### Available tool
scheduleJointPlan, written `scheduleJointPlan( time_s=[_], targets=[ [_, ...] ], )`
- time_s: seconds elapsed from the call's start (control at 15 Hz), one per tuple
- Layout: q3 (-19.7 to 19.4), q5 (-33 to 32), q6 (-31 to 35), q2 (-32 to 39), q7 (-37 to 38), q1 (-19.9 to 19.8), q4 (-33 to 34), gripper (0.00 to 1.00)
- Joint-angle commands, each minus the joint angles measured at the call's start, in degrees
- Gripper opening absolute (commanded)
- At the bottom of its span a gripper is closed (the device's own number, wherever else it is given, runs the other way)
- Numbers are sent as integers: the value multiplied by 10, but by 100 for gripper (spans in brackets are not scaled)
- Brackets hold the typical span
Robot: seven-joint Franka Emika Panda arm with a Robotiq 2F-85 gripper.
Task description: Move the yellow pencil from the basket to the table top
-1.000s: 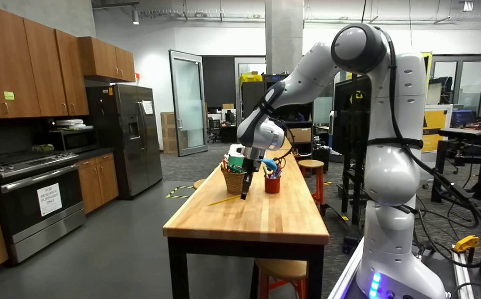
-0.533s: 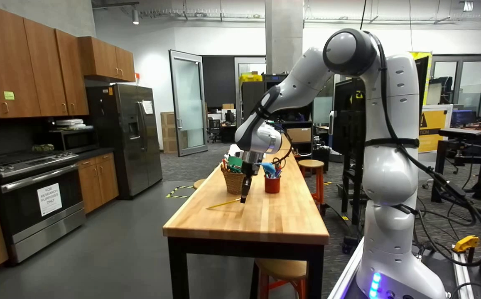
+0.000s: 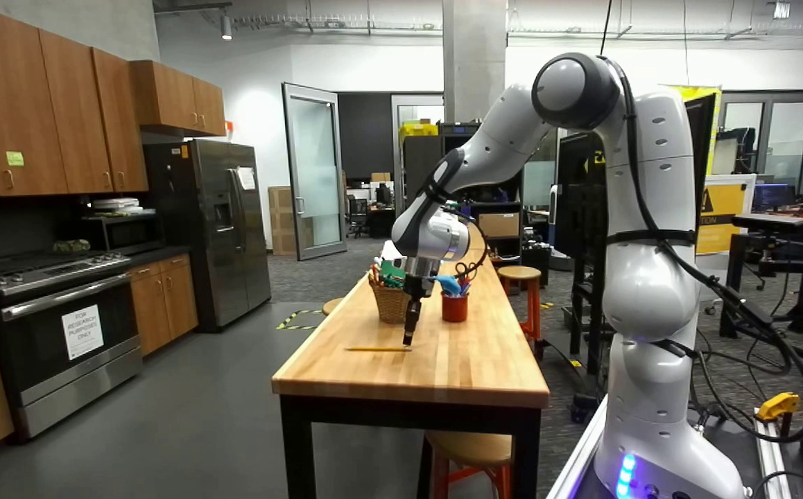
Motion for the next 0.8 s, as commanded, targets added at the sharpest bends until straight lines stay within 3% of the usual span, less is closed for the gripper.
scheduleJointPlan(
  time_s=[0.0,0.27,0.73],
  targets=[
    [8,-14,-9,-7,10,-16,4,73],
    [2,-58,-17,-40,58,-17,-9,98],
    [-3,-143,-56,-107,178,-12,-17,100]
  ],
)
